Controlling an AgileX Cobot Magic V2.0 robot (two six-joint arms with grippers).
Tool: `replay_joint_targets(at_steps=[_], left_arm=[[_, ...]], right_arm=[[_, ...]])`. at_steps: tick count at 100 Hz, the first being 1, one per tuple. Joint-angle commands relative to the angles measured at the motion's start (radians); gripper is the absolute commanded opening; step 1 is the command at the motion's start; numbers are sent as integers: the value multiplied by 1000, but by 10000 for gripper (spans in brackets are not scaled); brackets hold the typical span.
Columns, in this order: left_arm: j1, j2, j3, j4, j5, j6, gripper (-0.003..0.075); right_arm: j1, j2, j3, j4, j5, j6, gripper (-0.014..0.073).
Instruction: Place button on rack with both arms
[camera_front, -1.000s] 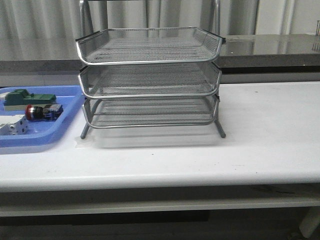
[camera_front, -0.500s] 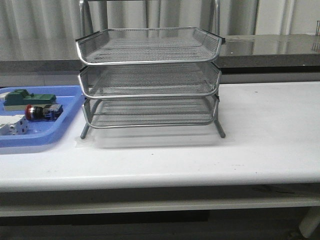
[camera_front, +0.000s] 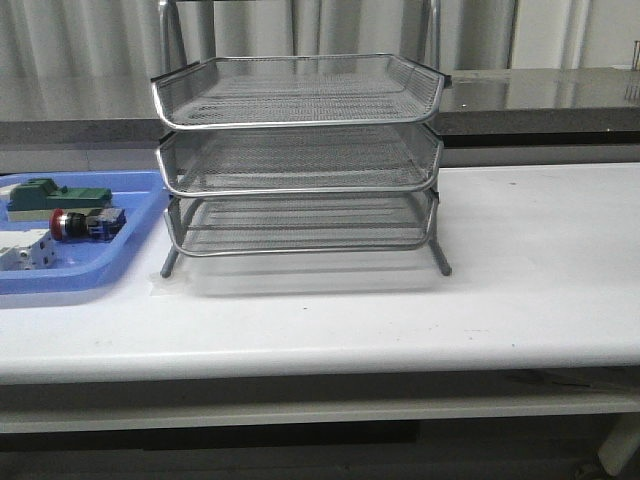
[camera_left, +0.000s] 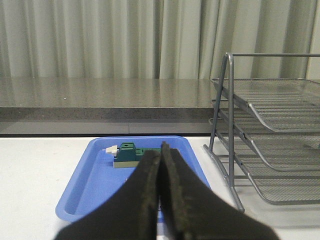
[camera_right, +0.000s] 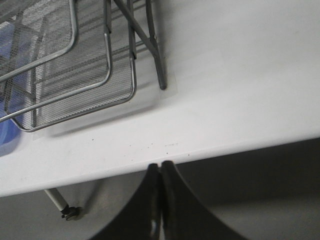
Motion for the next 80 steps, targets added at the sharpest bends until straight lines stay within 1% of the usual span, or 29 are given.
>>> replay_joint_targets(at_steps=[1, 7, 9, 14, 19, 24, 29, 35, 46, 54, 62, 80], left_arm=[[3, -35, 46, -7, -78, -9, -20], [3, -35, 46, -7, -78, -9, -20], [3, -35, 46, -7, -78, -9, -20], [3, -35, 46, -7, -78, -9, -20], [3, -35, 46, -7, -78, -9, -20], [3, -35, 46, -7, -78, -9, -20], [3, -35, 46, -7, -78, -9, -20], [3, -35, 46, -7, -78, -9, -20], [3, -35, 46, -7, -78, -9, -20], [3, -35, 46, -7, -78, -9, -20], [3, -35, 46, -7, -78, -9, -20], [3, -35, 46, -7, -78, -9, -20]], right_arm=[[7, 35, -36, 78, -76, -37, -35], [24, 65, -36, 118, -86, -69, 16], [29, 75, -36, 138, -89, -81, 45], [49, 98, -36, 188, -91, -113, 132], [70, 121, -36, 246, -102, -147, 248], [92, 145, -36, 295, -123, -175, 342], [114, 171, -36, 340, -158, -208, 399], [140, 203, -36, 391, -214, -242, 405], [171, 261, -37, 490, -300, -303, 364], [177, 313, -50, 545, -319, -338, 335], [177, 365, -73, 568, -318, -367, 326], [177, 485, -170, 571, -307, -370, 326]])
